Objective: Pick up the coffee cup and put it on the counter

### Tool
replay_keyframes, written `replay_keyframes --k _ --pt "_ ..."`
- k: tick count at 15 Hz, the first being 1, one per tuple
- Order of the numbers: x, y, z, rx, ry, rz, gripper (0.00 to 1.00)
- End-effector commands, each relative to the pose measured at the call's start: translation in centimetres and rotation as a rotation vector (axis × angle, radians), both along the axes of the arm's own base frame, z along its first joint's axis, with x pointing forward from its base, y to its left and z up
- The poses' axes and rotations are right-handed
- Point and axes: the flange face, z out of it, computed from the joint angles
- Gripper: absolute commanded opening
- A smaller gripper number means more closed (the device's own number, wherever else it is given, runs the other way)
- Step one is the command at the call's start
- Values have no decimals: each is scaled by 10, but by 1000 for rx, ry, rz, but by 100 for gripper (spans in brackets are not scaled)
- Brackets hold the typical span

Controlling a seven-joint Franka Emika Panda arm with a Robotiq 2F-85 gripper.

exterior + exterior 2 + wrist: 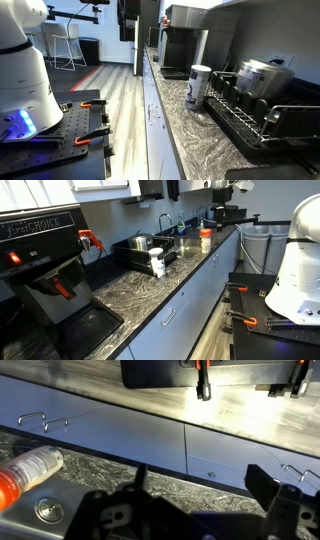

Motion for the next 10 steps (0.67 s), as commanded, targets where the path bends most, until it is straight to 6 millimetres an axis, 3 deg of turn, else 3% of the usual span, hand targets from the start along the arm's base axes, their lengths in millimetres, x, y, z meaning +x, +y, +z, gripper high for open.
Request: replay_keyframes --k 1,8,10 --pt "0 0 1 0 1 0 100" --pt "0 0 1 0 1 0 100" --pt "10 11 3 -4 -37 34 100"
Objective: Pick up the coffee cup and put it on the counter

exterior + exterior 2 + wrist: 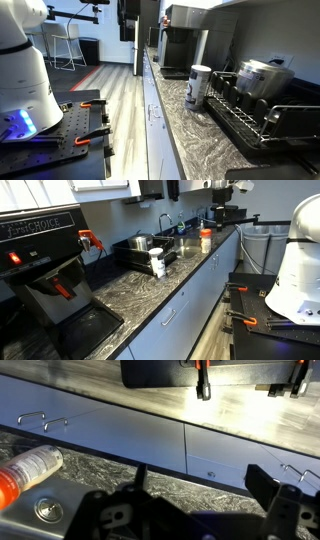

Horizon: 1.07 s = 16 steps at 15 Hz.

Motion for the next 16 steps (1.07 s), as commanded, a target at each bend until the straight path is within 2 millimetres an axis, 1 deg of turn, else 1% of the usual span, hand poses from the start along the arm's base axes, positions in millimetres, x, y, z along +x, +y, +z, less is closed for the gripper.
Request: replay_keyframes --k 1,3,5,7,10,13,16 --pt "17 18 5 -4 -59 50 100" --pt "33 37 8 -5 -109 99 100" --pt "49 64 13 -7 -154 164 100" --pt "62 99 15 2 -197 229 100" --pt "72 143 17 26 -256 304 100" --pt "76 172 18 65 -317 324 100" --pt "77 188 18 104 -354 322 100"
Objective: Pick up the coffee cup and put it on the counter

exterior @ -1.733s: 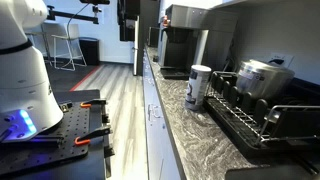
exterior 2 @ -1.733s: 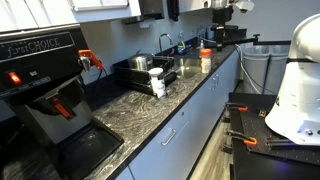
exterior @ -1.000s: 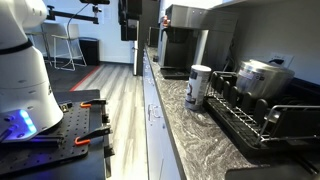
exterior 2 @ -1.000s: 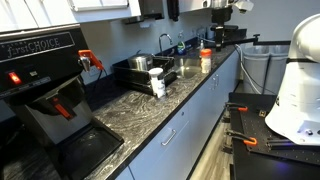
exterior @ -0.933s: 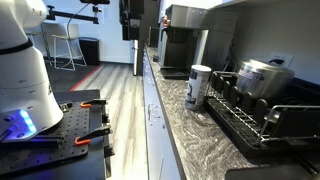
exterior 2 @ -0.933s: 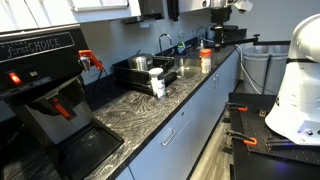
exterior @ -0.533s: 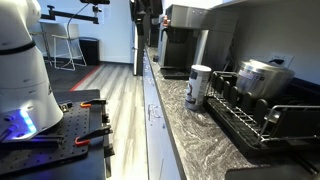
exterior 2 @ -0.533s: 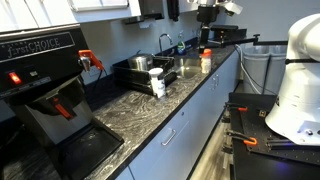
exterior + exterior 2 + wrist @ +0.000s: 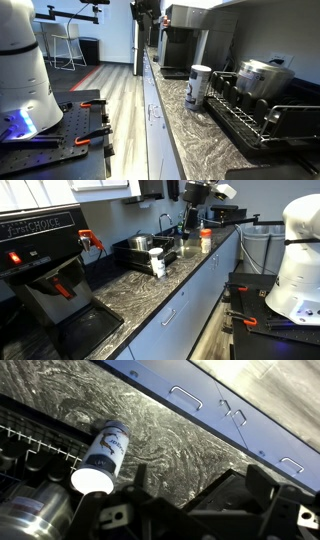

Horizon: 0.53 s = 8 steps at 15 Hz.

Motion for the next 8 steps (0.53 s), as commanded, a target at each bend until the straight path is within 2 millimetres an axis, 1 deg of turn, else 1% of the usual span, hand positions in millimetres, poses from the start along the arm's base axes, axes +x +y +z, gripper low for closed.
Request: replay_keyframes --k 1,2,8 --pt "6 10 1 23 -18 18 100" --pt "1 8 1 13 -9 10 100" --pt "2 8 0 13 -7 12 100"
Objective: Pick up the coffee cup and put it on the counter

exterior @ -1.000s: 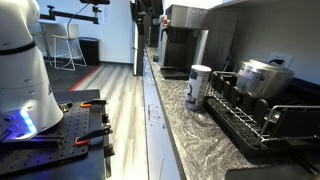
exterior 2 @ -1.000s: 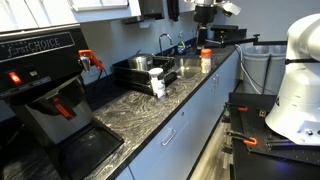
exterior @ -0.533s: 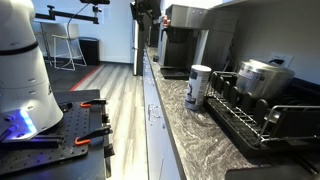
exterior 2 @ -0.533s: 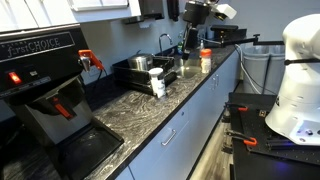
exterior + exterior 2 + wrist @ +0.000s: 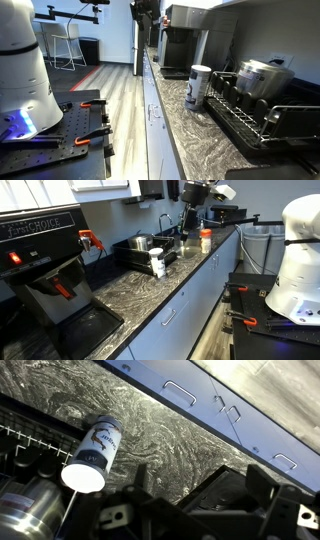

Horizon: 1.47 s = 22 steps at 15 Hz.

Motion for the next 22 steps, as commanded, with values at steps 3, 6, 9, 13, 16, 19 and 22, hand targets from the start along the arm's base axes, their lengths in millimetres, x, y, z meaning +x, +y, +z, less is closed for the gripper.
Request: replay_keyframes --k 3,6,9,13,16,19,22 --pt "1 32 0 -13 -74 37 100" --pt "-2 82 4 -19 -166 107 100" --pt "-7 125 -4 -3 -228 161 100" --pt "-7 159 -20 38 -284 213 100" --pt "-2 176 -31 74 -321 241 100" --pt "2 193 -38 113 -358 253 100" --pt "-1 202 -46 113 -348 277 100"
